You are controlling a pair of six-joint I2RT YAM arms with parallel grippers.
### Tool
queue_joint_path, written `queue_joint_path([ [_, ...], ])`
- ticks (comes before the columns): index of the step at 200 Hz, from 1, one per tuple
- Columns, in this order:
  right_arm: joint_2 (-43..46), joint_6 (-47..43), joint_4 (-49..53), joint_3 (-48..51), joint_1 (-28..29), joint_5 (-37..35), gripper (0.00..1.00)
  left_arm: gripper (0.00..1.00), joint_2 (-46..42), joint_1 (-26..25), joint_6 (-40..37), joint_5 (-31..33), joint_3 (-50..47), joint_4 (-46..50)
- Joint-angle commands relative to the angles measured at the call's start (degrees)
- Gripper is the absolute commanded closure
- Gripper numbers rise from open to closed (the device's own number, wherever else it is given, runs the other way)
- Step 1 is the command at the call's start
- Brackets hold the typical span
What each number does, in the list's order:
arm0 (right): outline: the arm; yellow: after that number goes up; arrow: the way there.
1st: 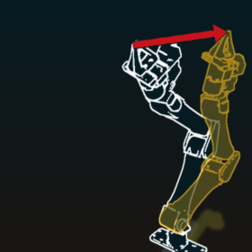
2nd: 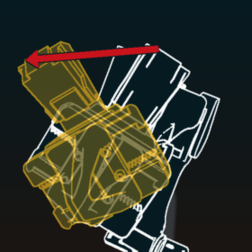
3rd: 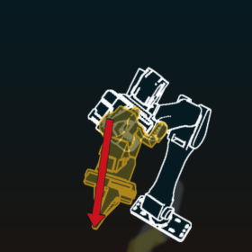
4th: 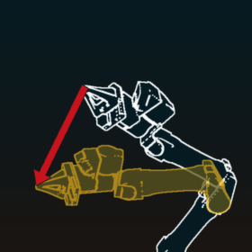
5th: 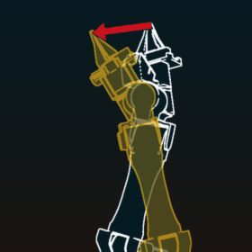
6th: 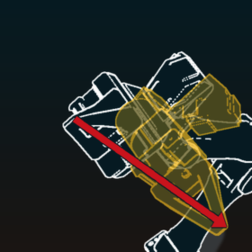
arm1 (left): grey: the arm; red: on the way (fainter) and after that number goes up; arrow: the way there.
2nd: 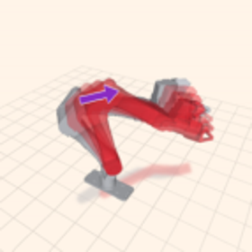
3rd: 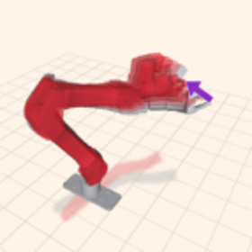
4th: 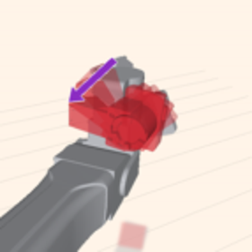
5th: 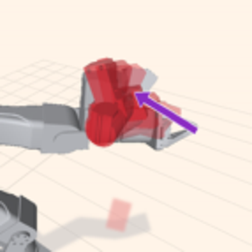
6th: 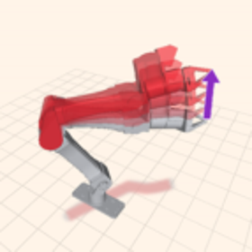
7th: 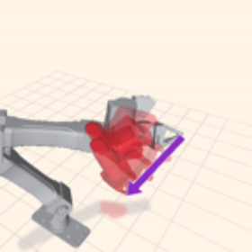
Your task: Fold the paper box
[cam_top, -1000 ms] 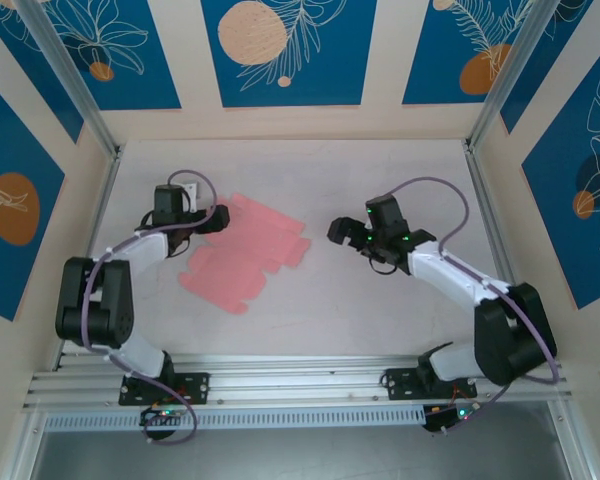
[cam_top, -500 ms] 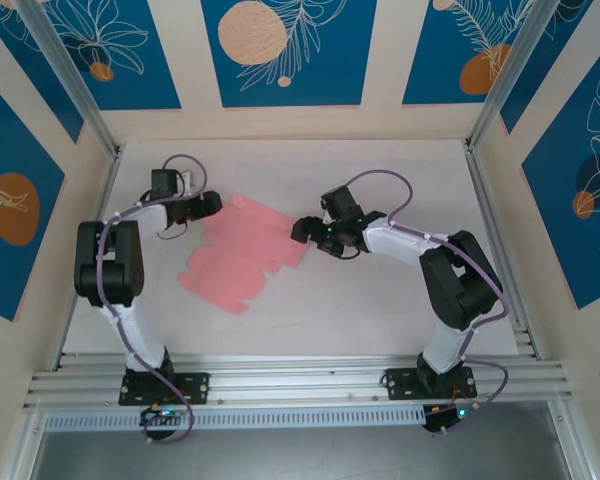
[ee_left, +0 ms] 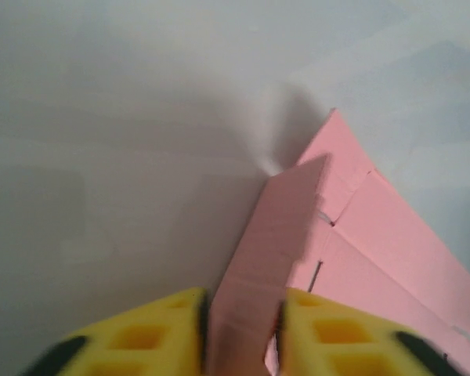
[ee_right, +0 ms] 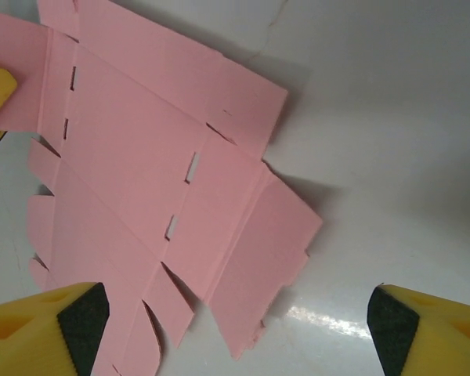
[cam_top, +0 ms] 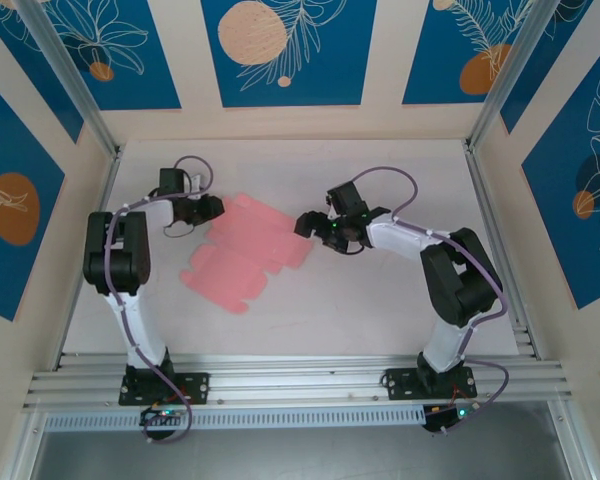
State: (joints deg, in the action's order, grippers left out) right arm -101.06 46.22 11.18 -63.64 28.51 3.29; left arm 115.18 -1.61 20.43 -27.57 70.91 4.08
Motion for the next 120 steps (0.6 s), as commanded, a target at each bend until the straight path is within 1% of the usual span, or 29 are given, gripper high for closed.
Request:
queue_joint_path([
  [1, 2.0, -5.6, 1.1, 0.2, -2.4, 4.5, 0.10, 0.90, -1.1, -2.2, 1.9, -1.1, -3.0, -6.8],
  [17, 2.1, -10.9, 3.5, -1.5, -4.8, 6.5, 0.10, 1.00, -3.2, -2.4, 2.6, -1.9, -5.7, -13.7],
  [33, 2.6, -16.5, 5.6, -2.9, -7.0, 8.6, 0.10, 1.00, -6.2, -2.5, 1.3, -4.2, -8.9, -22.4],
  [36, 2.9, -18.7, 6.3, -3.3, -7.8, 9.2, 0.10, 1.00, -6.8, -2.5, 0.9, -4.7, -9.4, -23.8],
  [52, 4.0, -25.8, 9.3, -5.7, -9.9, 10.6, 0.09, 1.00, -9.6, -2.6, -2.7, -7.1, -11.4, -29.2],
  [76, 5.3, -35.9, 13.3, -10.4, -11.9, 13.2, 0.08, 1.00, -13.2, -3.3, -9.2, -13.2, -13.3, -34.8],
  [96, 5.1, -43.3, 15.4, -14.5, -11.8, 15.0, 0.08, 1.00, -15.5, -4.3, -13.9, -16.9, -14.9, -38.5],
  [100, 5.0, -44.8, 15.8, -15.4, -11.8, 15.7, 0.07, 1.00, -15.9, -4.6, -15.0, -17.5, -15.1, -38.8],
  [102, 5.0, -45.4, 16.0, -15.8, -11.8, 15.9, 0.02, 1.00, -16.0, -4.7, -15.3, -17.7, -15.2, -38.9],
  [104, 4.9, -46.0, 16.2, -16.2, -11.8, 16.1, 0.00, 1.00, -16.1, -4.8, -15.8, -18.0, -15.2, -38.9],
  [120, 4.1, -50.6, 16.9, -19.4, -11.8, 17.6, 0.00, 1.00, -16.9, -5.4, -17.9, -20.8, -15.1, -39.1],
])
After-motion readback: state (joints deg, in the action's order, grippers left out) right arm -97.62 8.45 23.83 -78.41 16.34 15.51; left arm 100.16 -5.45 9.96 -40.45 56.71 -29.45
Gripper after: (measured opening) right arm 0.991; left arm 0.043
